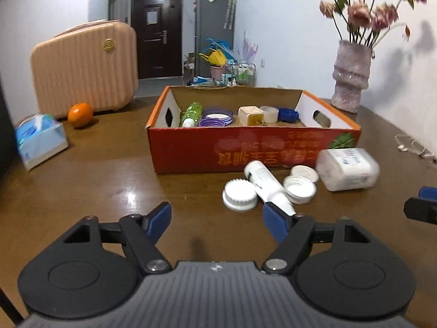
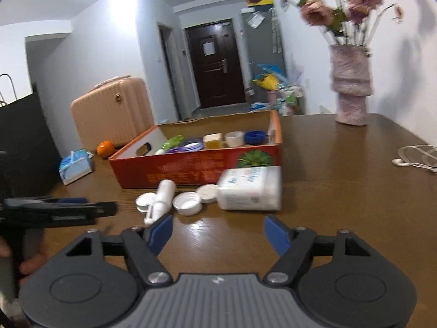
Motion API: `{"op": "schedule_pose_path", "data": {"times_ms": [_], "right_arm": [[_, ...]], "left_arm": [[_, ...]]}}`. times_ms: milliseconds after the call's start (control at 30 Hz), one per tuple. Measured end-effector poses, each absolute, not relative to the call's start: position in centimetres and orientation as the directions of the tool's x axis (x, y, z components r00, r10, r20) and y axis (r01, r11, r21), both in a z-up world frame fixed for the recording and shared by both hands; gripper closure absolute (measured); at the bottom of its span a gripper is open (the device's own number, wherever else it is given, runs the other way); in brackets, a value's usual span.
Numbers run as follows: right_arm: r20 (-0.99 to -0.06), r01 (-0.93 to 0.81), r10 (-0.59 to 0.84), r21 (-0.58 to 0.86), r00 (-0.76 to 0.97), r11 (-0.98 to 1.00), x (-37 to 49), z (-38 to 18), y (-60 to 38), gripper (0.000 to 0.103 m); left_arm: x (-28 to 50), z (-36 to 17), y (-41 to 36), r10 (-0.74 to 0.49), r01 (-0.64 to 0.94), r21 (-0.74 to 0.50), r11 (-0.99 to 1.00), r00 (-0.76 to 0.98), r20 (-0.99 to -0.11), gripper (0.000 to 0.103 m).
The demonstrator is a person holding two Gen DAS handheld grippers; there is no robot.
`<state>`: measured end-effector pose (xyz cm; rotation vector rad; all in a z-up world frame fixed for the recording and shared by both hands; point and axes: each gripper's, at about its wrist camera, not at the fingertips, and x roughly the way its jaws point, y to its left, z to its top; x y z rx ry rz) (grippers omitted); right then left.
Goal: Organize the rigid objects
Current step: 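Grasp the white ridged cap with the left gripper while the right gripper grasps a white lid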
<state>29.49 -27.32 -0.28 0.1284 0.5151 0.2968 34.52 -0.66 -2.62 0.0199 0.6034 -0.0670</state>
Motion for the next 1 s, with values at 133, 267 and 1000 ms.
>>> {"op": "schedule_pose_path", "data": {"times_ms": [133, 267, 1000], "right_arm": [[-0.499, -0.323, 0.376, 0.194, 0.781, 0.926, 33.1, -0.9, -25.1, 0.045], [-0.546, -0.382, 0.391, 0.135, 0.742, 0.914, 36.4, -2.0, -21.9, 0.047], [-0.582, -0.412, 0.34, 0.008, 0.739, 0.911, 42.3, -4.1, -17.1, 0.091]], "left_arm": [[37.4, -4.4, -1.0, -0.073, 0.119, 0.036, 0.992, 0.793, -0.605, 0.027], [39.2, -5.5, -1.5, -0.102, 0.177, 0.061, 0.982, 0.777, -0.621, 0.027], [40.8, -5.8, -0.2, -0.153, 0.242, 0.062, 0.968, 0.771, -0.618, 0.062]]}}
